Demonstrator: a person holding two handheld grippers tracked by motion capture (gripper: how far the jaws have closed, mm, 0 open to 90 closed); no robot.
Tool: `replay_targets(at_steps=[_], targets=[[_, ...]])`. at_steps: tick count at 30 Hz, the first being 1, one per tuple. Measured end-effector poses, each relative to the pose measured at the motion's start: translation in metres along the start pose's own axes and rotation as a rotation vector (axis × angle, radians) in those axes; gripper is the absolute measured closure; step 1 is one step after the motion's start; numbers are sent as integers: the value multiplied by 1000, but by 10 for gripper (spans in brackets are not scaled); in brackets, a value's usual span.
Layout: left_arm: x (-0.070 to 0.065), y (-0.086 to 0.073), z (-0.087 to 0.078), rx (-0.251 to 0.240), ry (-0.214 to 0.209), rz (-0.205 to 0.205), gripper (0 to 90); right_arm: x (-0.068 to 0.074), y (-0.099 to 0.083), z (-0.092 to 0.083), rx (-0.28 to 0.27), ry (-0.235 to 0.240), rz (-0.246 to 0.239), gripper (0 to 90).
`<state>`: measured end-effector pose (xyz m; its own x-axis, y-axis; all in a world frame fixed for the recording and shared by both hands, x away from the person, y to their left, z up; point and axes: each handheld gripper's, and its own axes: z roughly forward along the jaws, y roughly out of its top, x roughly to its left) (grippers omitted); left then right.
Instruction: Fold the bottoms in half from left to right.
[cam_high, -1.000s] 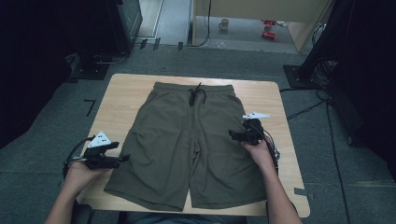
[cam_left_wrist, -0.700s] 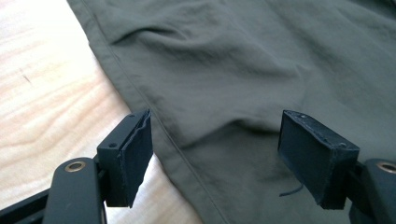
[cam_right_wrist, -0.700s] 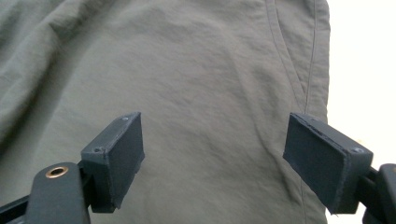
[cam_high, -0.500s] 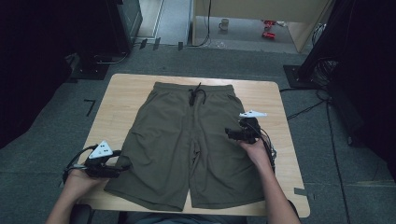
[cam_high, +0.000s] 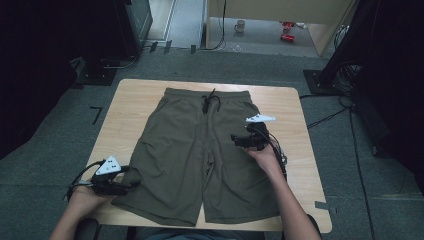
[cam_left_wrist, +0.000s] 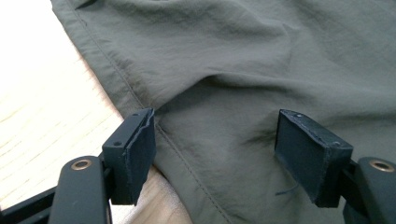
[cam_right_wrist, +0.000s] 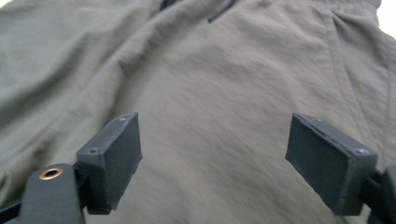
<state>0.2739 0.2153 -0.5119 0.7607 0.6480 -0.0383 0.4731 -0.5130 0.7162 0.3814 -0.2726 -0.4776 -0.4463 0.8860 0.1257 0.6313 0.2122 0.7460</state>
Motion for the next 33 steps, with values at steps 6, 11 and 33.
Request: replay_targets(at_steps=[6, 11, 33], targets=[[-4, -7, 1, -44, 23, 19, 284, 9, 14, 5, -8, 34, -12, 247], [-5, -6, 0, -33, 24, 21, 271, 19, 24, 13, 7, 52, -31, 250], [-10, -6, -6, -6, 72, -27, 379, 52, 73, 55, 25, 89, -81, 330]])
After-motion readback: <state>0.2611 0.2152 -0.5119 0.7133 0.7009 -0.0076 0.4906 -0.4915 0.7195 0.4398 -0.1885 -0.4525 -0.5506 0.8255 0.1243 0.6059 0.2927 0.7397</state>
